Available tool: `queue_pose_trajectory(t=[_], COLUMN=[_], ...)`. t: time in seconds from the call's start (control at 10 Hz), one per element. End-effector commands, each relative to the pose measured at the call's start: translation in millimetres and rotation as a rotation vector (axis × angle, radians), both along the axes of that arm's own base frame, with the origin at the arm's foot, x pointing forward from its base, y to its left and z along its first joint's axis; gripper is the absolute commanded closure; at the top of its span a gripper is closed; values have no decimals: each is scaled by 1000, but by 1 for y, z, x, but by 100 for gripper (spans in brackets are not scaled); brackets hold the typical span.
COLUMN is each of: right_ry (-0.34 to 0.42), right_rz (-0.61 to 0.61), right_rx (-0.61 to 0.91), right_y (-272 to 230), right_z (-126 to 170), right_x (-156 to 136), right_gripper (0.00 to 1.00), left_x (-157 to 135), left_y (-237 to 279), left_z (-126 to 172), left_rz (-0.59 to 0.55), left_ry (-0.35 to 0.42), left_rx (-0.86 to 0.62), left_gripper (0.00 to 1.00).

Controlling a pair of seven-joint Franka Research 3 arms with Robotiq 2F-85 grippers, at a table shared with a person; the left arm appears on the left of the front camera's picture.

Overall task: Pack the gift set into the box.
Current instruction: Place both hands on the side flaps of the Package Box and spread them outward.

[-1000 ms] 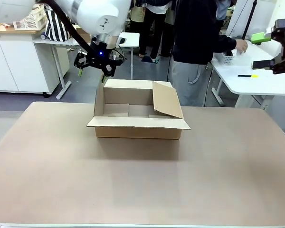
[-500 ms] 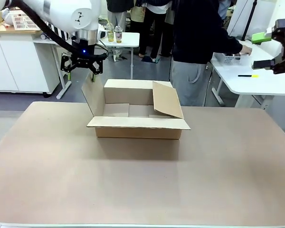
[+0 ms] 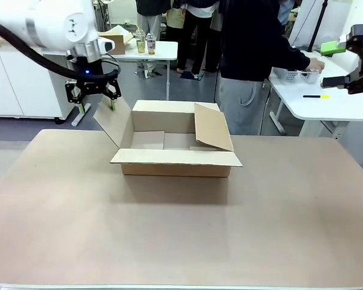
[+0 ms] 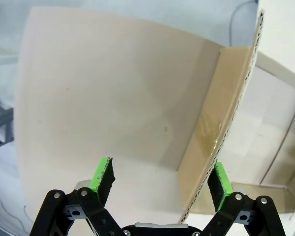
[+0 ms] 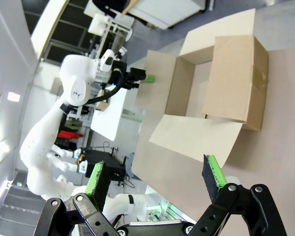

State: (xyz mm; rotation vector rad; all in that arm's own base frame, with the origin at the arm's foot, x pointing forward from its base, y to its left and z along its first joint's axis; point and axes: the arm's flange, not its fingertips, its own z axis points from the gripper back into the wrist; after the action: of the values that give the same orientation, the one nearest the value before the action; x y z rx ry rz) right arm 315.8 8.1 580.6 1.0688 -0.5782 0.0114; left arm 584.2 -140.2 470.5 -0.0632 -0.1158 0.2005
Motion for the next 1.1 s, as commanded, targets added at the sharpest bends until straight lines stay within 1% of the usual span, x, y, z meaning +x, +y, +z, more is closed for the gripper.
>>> queue_pose_trajectory(t=[0.0, 0.2, 0.3, 0.4, 0.5, 0.7, 0.8, 0.9, 1.0], right_ry=[-32, -32, -32, -32, -32, -32, 0, 32, 101], right_rz=[12, 12, 12, 12, 12, 12, 0, 46, 65], right_rx=[16, 16, 16, 16, 16, 16, 0, -118, -307], right_y=[2, 2, 2, 2, 2, 2, 0, 21, 64], right_z=[1, 1, 1, 1, 1, 1, 0, 10, 16], right_x=[4, 4, 4, 4, 4, 4, 0, 19, 64], right_gripper=[0, 0, 0, 0, 0, 0, 0, 0, 0], left_x=[-12, -12, -10, -7, -4, -4, -4, -4, -4], left_y=[23, 40, 49, 53, 36, 36, 36, 36, 36], left_z=[-12, -25, -30, -34, -27, -27, -27, -27, -27], left_rz=[-63, -89, -101, -136, -75, -75, -75, -75, -75], left_ry=[29, 63, 93, 111, 62, 62, 62, 62, 62], left_rx=[-110, -195, -256, -327, -192, -192, -192, -192, -192], left_gripper=[0, 0, 0, 0, 0, 0, 0, 0, 0])
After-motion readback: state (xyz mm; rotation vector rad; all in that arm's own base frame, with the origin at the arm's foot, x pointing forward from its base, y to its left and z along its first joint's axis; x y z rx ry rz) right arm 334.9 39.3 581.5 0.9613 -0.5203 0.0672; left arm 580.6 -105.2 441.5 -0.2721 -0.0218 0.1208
